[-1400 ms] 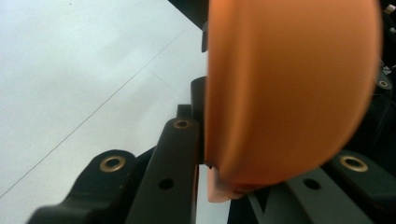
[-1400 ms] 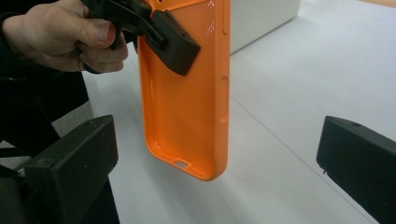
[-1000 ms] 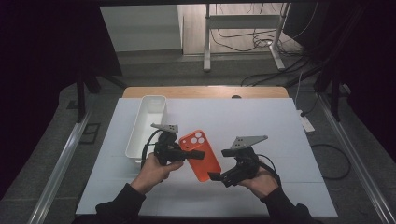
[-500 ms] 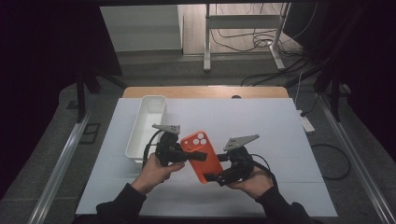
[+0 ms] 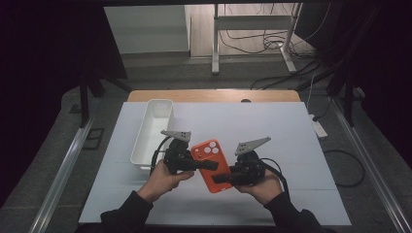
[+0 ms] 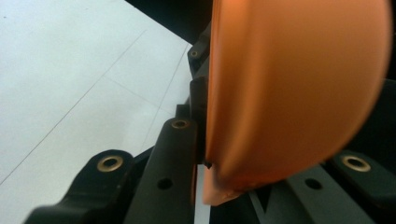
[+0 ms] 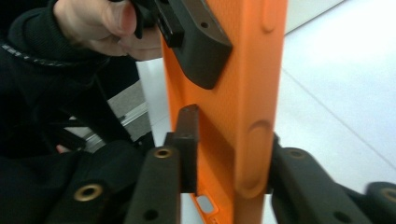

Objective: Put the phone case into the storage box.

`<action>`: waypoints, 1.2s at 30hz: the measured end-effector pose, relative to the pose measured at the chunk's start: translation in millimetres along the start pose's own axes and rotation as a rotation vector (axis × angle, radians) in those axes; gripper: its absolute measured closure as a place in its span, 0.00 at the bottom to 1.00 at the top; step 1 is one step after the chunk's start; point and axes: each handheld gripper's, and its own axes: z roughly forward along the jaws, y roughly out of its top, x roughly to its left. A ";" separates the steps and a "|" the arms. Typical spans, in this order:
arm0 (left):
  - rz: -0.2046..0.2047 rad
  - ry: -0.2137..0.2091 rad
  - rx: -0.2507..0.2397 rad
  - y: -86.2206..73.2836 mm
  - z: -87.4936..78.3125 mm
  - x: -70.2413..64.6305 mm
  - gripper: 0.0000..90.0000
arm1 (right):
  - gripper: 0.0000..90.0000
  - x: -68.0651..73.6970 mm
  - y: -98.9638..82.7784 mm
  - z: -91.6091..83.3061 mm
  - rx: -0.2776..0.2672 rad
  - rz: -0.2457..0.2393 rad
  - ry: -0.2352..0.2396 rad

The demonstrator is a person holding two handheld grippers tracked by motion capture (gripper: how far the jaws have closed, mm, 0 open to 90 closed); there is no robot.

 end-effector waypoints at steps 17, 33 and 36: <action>0.013 0.053 -0.027 3.5 -4.3 -3.3 0.70 | 0.94 4.6 2.4 -4.5 -0.002 -0.037 -0.035; 0.025 0.322 -0.062 6.5 -21.3 -5.0 0.29 | 0.94 -2.2 -0.7 -14.8 -0.043 -0.031 -0.182; 0.028 0.363 -0.054 7.0 -21.5 -6.2 0.22 | 0.94 -2.4 -1.0 -15.7 -0.044 -0.039 -0.200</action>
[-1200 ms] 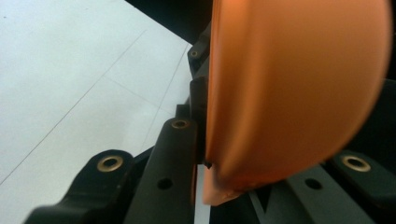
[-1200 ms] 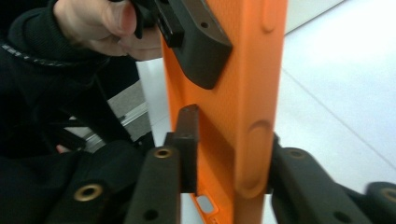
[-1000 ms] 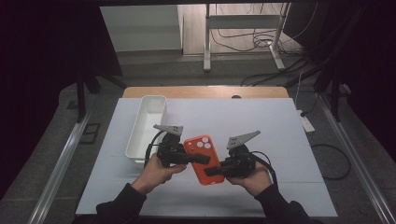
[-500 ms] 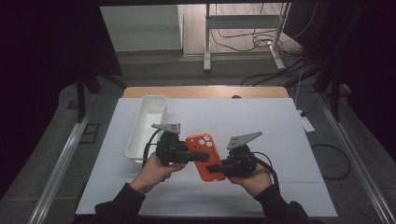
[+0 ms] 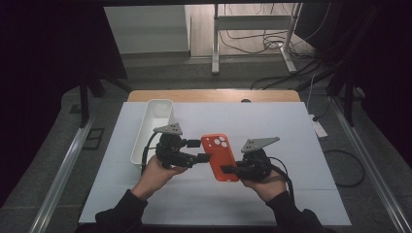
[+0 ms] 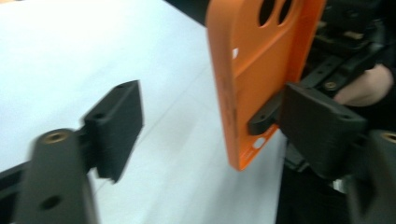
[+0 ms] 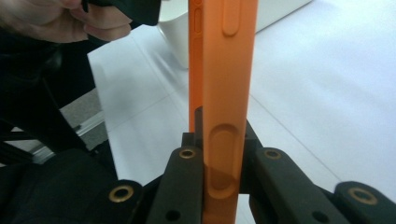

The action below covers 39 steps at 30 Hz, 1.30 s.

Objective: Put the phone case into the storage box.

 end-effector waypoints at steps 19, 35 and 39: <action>0.010 0.177 0.080 1.1 4.1 -8.3 0.00 | 0.94 1.4 0.0 -2.2 -0.012 -0.018 -0.113; 0.000 0.135 0.091 3.6 4.1 -14.2 0.36 | 0.94 9.8 1.3 2.1 0.001 -0.058 -0.141; -0.039 0.087 0.090 3.7 2.9 -11.2 0.57 | 0.94 11.7 1.5 3.1 0.004 -0.062 -0.140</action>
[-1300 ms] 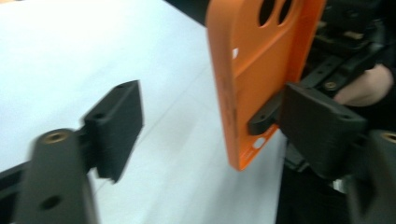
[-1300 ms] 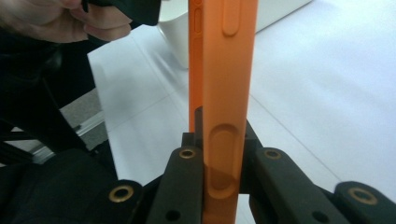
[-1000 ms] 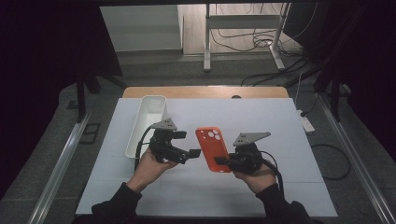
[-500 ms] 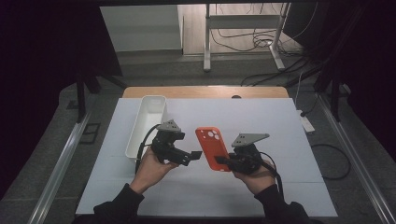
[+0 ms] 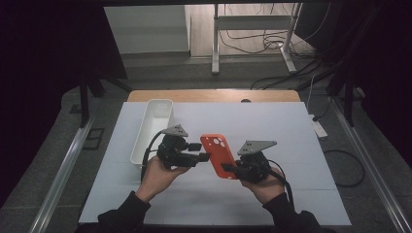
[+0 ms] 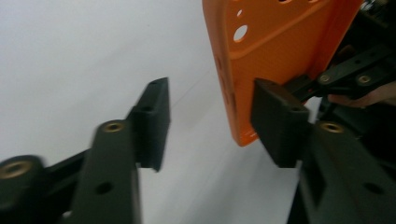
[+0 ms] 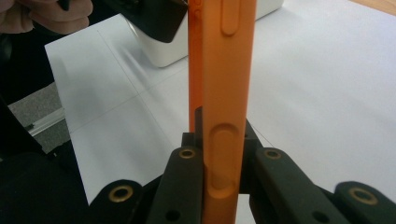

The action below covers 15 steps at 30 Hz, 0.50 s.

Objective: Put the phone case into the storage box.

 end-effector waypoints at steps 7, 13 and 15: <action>-0.055 -0.081 -0.017 -1.1 -2.9 5.4 0.86 | 0.94 3.4 0.4 1.3 -0.006 -0.016 -0.006; -0.089 -0.099 -0.010 -1.7 -4.4 7.5 0.96 | 0.94 4.0 0.2 2.3 -0.003 -0.015 -0.004; -0.099 -0.087 -0.005 -1.9 -4.7 7.3 0.97 | 0.94 3.9 0.2 2.8 -0.002 -0.017 -0.004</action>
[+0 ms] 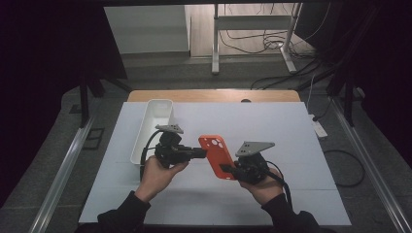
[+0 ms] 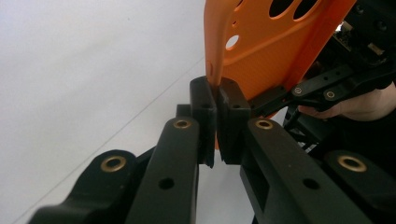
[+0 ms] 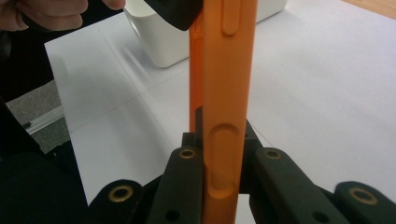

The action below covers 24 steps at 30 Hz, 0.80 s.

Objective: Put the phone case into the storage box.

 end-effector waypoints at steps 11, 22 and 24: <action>-0.033 -0.015 -0.005 -0.8 -0.2 0.6 0.99 | 0.89 -1.3 -2.8 5.4 0.008 0.021 0.019; -0.036 0.001 0.015 -1.1 3.9 -0.8 0.99 | 0.69 -0.2 -3.5 9.6 -0.002 0.028 0.012; -0.033 0.009 0.016 -1.0 3.6 -0.6 0.99 | 0.64 -0.4 -3.6 9.9 -0.005 0.030 0.011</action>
